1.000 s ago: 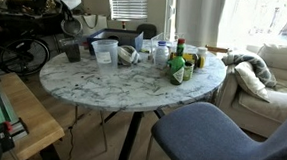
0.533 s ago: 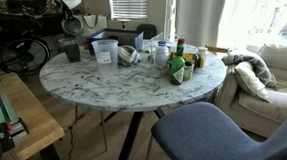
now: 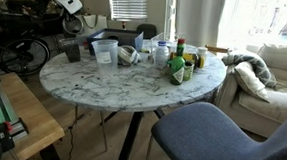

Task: Empty the silver cup into the smaller plastic cup

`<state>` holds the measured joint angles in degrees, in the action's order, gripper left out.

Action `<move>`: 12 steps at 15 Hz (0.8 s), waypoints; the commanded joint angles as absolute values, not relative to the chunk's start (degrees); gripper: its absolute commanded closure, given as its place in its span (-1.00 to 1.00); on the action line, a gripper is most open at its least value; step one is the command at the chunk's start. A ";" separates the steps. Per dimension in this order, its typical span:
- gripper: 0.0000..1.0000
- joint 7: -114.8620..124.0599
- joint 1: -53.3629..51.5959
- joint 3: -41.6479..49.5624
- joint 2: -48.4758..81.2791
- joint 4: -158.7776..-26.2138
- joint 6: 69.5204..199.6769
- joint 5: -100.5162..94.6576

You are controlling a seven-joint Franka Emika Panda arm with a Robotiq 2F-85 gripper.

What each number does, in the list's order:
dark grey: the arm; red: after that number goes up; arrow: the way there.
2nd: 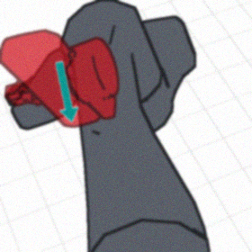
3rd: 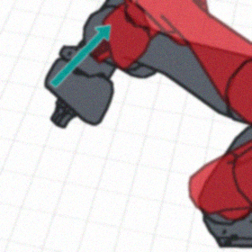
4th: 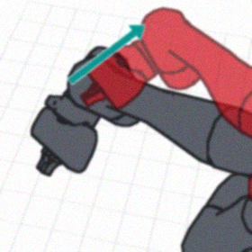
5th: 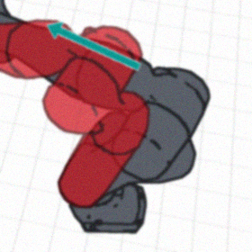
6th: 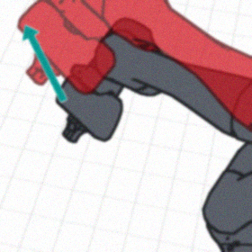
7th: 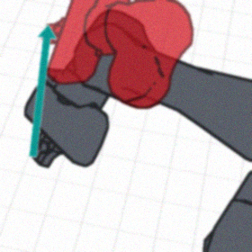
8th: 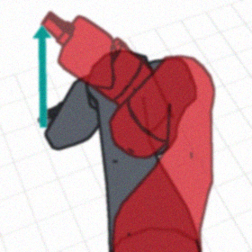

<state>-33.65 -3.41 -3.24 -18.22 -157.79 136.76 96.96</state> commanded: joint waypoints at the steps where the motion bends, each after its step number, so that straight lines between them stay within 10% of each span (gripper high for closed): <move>1: 0.98 -39.55 -0.70 -1.63 -15.85 -157.78 130.04 99.92; 12: 0.98 -51.10 4.48 2.00 -10.55 -157.78 114.80 95.45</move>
<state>-47.68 3.14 0.81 -12.50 -157.79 118.57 97.25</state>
